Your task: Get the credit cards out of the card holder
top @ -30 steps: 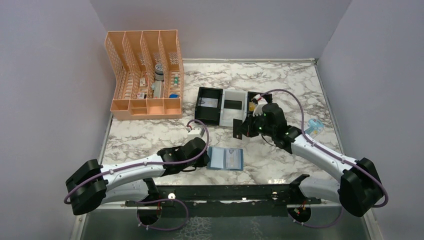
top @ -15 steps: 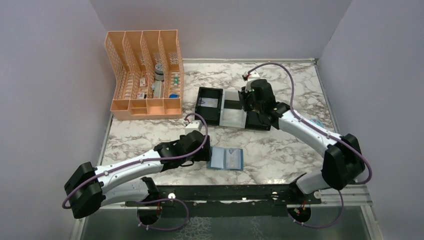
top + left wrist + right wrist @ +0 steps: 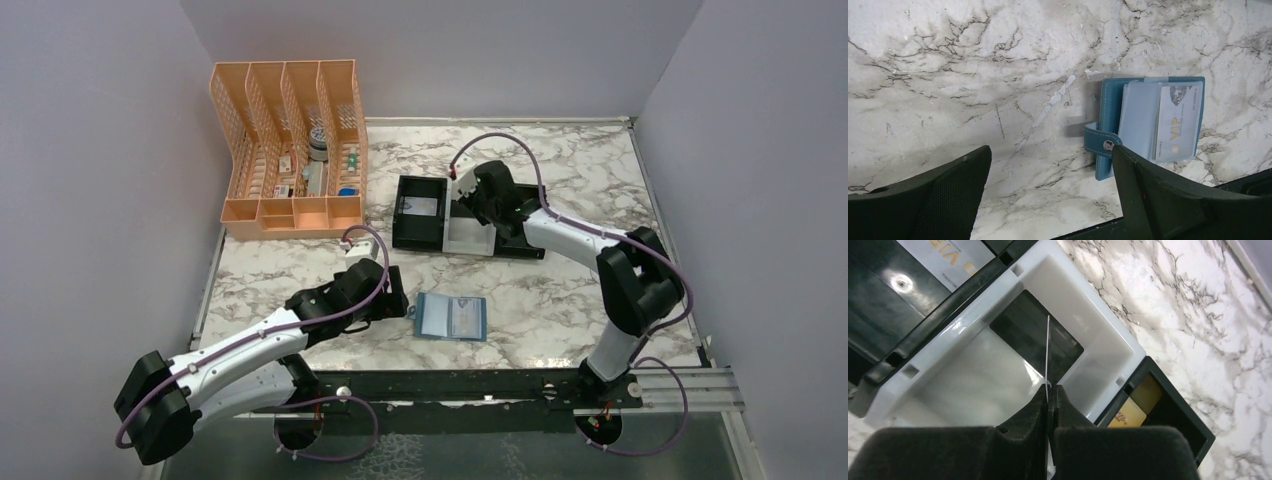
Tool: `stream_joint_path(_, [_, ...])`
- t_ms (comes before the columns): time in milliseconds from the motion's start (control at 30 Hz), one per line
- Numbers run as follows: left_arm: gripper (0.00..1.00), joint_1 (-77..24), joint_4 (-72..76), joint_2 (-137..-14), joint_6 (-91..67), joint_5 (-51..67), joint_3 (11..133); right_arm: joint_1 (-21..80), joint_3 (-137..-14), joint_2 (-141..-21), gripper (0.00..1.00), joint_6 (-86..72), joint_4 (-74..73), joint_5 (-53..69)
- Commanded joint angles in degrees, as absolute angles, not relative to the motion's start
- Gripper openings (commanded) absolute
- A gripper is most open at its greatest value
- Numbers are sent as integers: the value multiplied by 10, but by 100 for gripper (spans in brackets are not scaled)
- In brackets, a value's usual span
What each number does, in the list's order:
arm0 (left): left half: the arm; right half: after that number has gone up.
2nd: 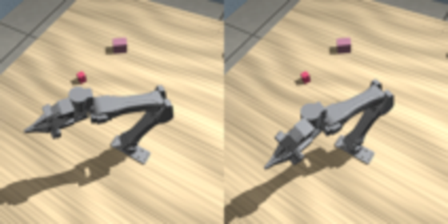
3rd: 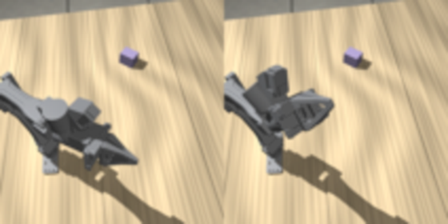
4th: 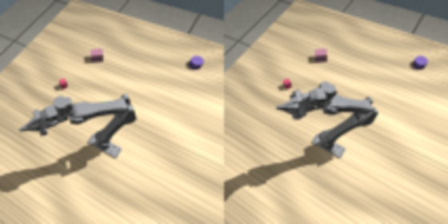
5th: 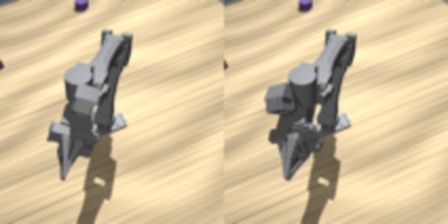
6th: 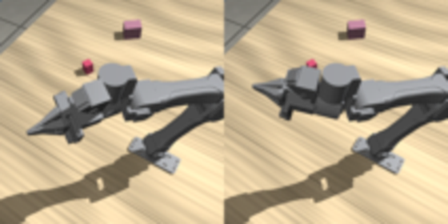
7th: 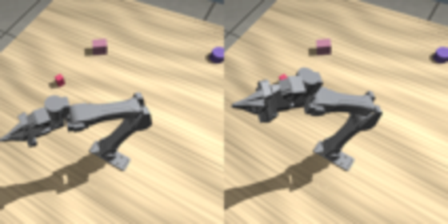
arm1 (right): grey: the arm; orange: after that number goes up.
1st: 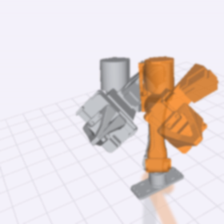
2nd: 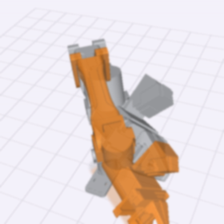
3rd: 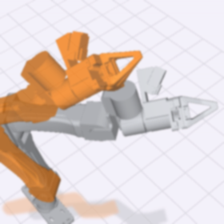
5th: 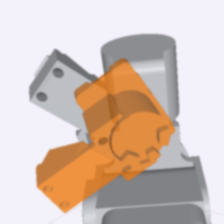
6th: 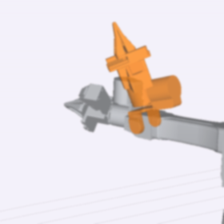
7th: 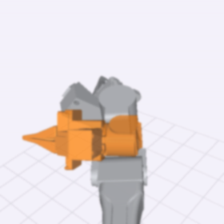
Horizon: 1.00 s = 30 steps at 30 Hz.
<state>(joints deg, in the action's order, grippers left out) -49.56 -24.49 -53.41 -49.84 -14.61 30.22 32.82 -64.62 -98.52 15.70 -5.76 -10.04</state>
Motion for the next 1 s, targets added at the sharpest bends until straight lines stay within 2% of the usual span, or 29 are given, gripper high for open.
stream_joint_path(0, [94, -492, -248, -506, -513, -131, 290, 334, -678, -1034, 1, 263, -13, -139])
stream_joint_path(433, [94, -491, -249, -516, -514, -134, 297, 335, -712, -1145, 1, 469, 31, -141])
stream_joint_path(967, [94, -490, -251, -517, -522, -134, 293, 334, -711, -1152, 6, 468, -5, -50])
